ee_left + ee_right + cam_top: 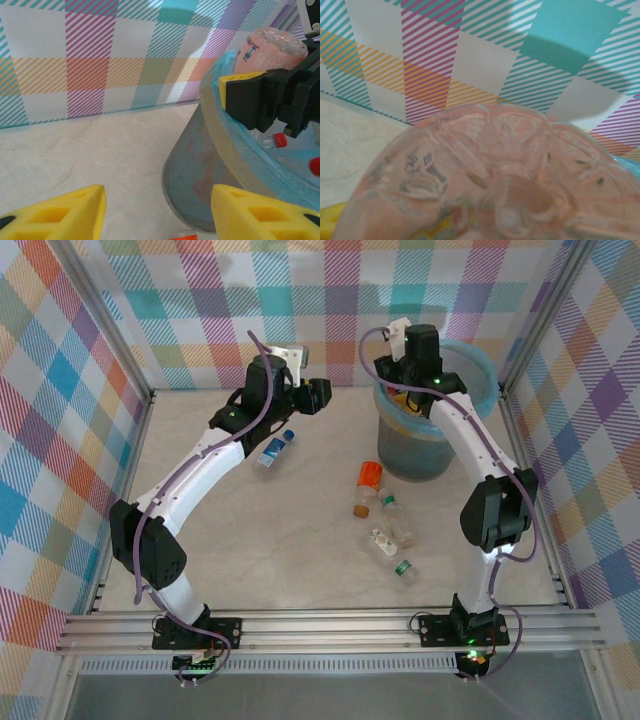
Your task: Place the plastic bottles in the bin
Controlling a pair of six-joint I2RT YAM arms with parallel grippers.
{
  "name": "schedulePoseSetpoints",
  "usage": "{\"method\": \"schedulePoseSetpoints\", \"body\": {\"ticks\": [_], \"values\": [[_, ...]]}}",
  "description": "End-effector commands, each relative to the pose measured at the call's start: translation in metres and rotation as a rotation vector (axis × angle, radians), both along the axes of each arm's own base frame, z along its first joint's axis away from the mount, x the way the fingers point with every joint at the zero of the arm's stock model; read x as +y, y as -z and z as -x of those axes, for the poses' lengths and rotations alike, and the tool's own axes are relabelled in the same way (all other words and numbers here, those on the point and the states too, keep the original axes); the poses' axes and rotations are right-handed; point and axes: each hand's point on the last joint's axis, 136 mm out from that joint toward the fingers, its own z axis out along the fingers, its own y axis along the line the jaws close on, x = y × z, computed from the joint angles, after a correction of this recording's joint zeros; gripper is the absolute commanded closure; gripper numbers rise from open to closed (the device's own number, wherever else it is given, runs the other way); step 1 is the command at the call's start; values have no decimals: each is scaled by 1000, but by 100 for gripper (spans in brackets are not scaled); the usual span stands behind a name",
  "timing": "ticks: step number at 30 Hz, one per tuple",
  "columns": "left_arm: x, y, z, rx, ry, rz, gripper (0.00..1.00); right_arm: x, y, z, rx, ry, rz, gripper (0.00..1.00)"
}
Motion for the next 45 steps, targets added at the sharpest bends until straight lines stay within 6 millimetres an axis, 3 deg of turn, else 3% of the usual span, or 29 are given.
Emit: {"method": "schedulePoseSetpoints", "body": {"ticks": [1, 9, 16, 22, 27, 31, 34, 40, 45], "values": [[2, -20, 2, -34, 11, 41, 42, -9, -26, 3, -39, 29, -28, 28], [2, -19, 3, -28, 16, 37, 41, -19, -53, 12, -68, 45, -40, 20], [8, -17, 9, -26, 11, 20, 40, -23, -49, 18, -40, 55, -71, 22], [18, -18, 13, -24, -13, 6, 40, -33, -25, 27, 12, 90, -59, 35], [25, -7, 15, -5, -31, 4, 40, -44, 10, 32, 86, 121, -70, 38], [30, -4, 16, 10, -38, 7, 41, -46, 26, 34, 131, 132, -77, 40], [33, -8, 17, 0, -38, 9, 41, -44, 10, 37, 100, 140, -146, 38], [38, -17, 18, -10, -41, 11, 41, -53, -58, 29, -63, 241, -326, 31], [39, -15, 17, 20, -41, -3, 41, -56, -70, 13, -110, 300, -405, 32]]}}
